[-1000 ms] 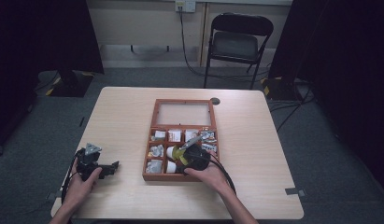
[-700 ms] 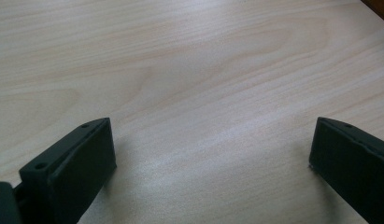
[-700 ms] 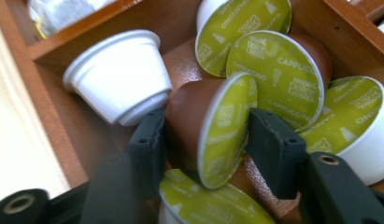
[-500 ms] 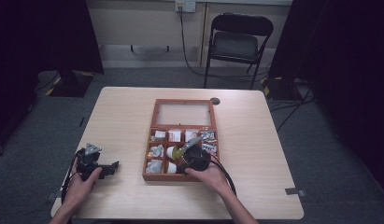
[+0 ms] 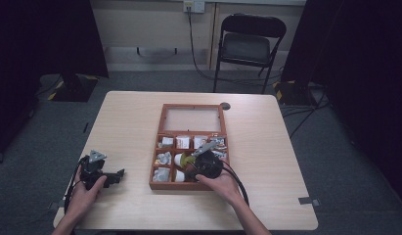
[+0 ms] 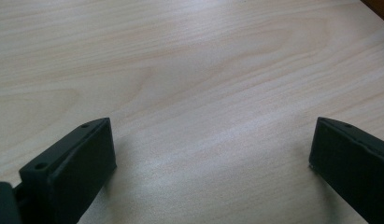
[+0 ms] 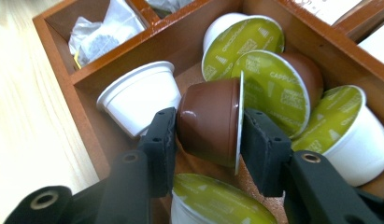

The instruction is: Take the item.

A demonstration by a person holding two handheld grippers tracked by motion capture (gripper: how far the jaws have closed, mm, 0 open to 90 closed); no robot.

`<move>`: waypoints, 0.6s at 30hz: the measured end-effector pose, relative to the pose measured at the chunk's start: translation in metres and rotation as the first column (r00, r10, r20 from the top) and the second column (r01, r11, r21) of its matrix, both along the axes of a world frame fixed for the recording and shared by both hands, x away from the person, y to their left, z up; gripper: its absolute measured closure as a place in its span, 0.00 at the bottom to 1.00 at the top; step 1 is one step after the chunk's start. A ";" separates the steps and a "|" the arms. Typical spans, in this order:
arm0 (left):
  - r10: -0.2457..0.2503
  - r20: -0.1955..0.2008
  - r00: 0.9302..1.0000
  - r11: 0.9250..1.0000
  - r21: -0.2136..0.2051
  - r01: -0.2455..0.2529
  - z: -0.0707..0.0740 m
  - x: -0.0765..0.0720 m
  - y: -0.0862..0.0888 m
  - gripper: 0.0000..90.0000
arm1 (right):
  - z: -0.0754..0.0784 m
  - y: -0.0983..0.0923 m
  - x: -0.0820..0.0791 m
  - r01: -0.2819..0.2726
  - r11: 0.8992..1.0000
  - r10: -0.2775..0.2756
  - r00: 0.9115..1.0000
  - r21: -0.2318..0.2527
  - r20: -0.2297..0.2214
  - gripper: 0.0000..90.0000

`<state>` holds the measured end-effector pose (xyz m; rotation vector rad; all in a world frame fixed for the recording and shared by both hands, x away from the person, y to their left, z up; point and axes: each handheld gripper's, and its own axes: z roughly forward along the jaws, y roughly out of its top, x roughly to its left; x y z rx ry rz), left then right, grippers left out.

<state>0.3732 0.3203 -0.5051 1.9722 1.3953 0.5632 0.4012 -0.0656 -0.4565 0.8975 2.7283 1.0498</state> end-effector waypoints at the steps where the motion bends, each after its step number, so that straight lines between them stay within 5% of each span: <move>1: 0.000 0.000 1.000 1.000 0.001 0.000 0.000 0.000 0.000 0.00 | 0.000 0.000 0.000 0.000 1.000 0.000 1.000 0.000 0.000 0.63; 18: 0.000 0.000 1.000 1.000 0.001 0.000 0.000 0.000 0.000 0.00 | 0.010 -0.010 -0.001 0.018 0.997 -0.019 1.000 0.070 0.018 0.63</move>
